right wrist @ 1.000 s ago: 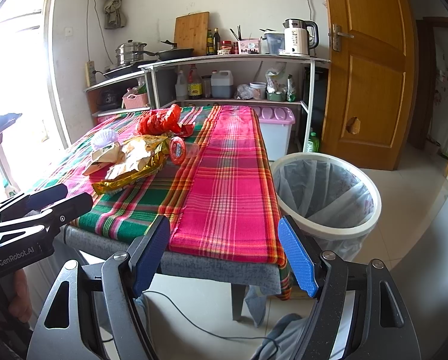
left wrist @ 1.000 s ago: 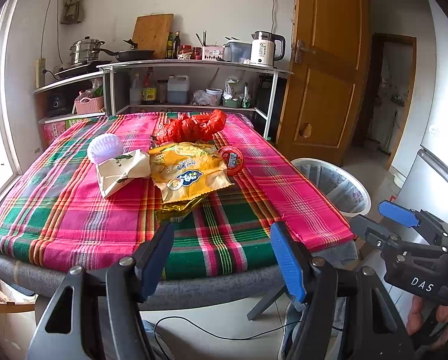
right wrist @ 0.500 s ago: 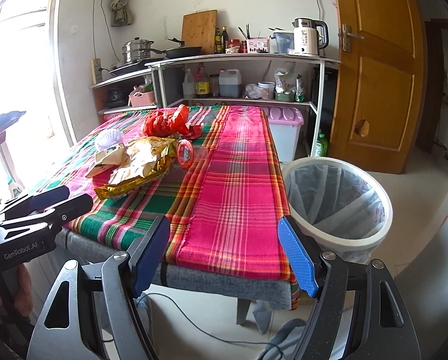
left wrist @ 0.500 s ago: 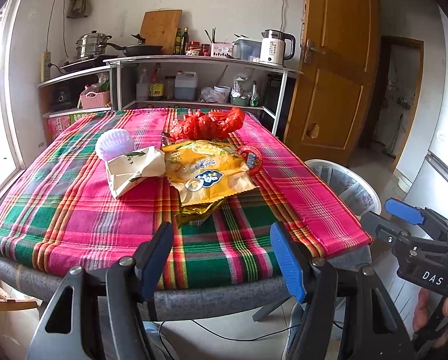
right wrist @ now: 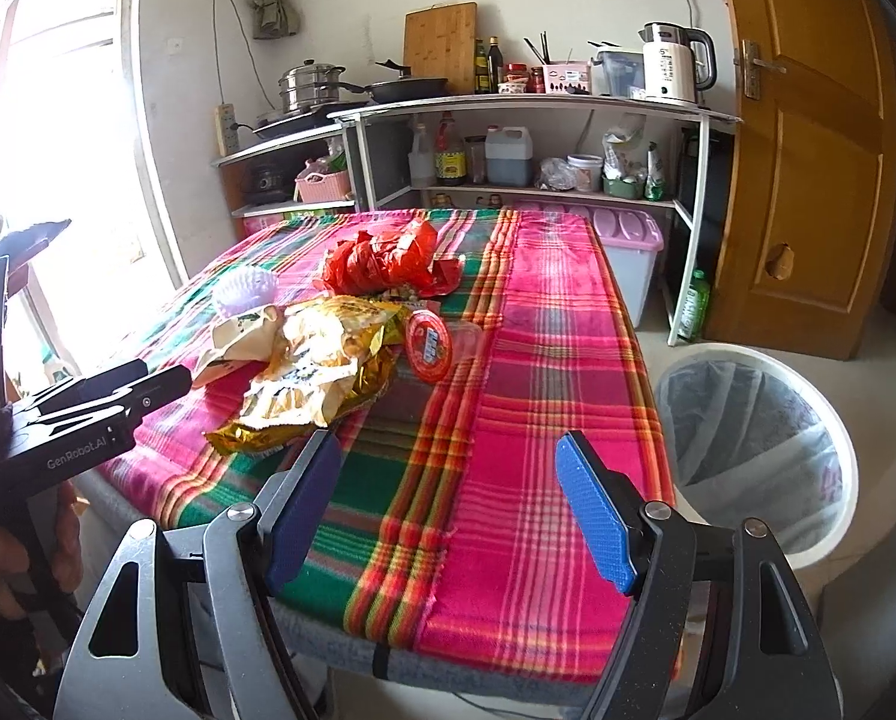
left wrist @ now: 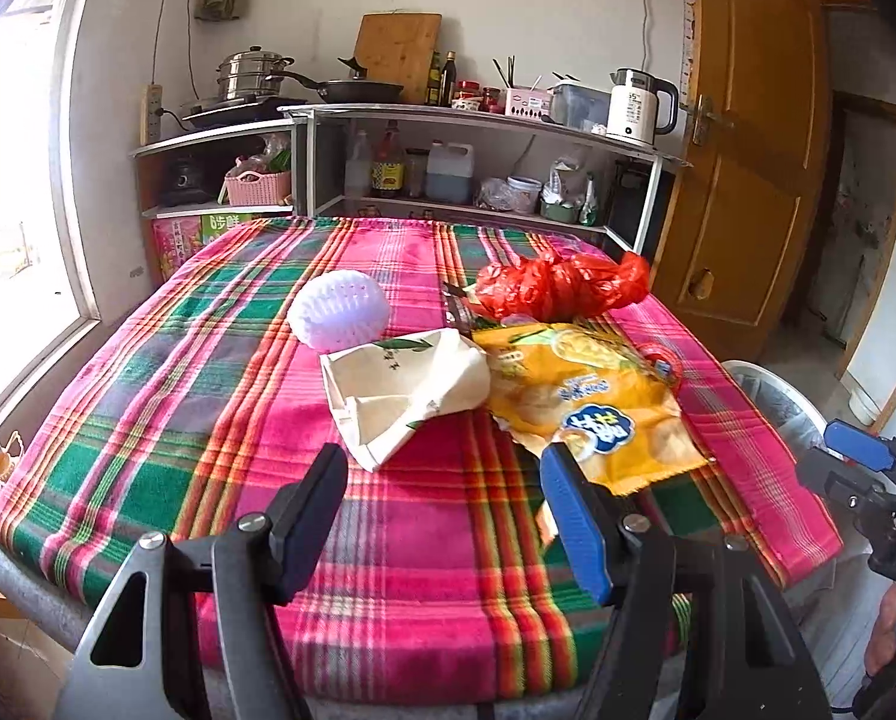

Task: Collect trash
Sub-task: 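Move the right tool to the yellow snack bag and close on it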

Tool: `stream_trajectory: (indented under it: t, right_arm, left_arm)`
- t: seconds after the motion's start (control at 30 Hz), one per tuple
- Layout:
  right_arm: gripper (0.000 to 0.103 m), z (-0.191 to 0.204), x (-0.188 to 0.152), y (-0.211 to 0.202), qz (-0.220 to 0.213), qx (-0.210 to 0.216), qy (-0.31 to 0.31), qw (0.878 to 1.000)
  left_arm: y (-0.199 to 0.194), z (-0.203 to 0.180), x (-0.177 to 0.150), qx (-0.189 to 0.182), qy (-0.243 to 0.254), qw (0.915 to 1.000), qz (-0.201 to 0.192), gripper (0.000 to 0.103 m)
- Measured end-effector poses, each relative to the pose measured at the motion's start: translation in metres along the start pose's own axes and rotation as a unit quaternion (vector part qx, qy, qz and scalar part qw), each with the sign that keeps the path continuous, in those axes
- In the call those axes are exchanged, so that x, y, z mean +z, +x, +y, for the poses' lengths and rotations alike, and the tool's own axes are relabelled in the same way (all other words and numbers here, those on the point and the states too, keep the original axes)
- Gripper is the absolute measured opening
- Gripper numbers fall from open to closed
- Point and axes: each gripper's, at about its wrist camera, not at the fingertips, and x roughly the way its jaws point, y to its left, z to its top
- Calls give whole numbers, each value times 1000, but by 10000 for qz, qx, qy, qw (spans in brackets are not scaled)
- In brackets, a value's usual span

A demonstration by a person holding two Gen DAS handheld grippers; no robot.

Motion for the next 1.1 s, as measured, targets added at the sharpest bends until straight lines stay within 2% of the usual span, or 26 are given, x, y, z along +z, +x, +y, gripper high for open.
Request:
stream_trajectory:
  t: [0.2,0.3,0.43,0.6,0.67,0.77,0.83,0.97,1.1]
  right_arm:
    - [74,12,17,29,164,321,34,9993]
    - [71,19,23,46,305,494,32,9983]
    - [62,24,27,68,557,707,106,9959]
    - [56,26,30,82,720,806,231,9939]
    - [50,27,31,86,785,856,279,9928]
    - [45,25,32,91,899,1012,425,9899]
    - [42,25,32,92,960,1079,515,9882]
    - [25,26,31,89,957,1089,566,9878]
    - [17,25,33,85,872,1094,568,9885]
  left_arm:
    - [27,16,9,151,16,9997,172,69]
    - [40,17,12,97,164,9993,309,68]
    - [49,12,12,111,436,9981,419,57]
    - [50,7,15,134,708,9968,333,52]
    - [51,5,16,105,794,9962,329,48]
    - [55,6,18,36,819,9960,367,39]
    - [58,6,17,21,831,9957,415,29]
    - [60,5,16,37,865,9952,450,24]
    - [58,5,17,43,846,9956,392,18]
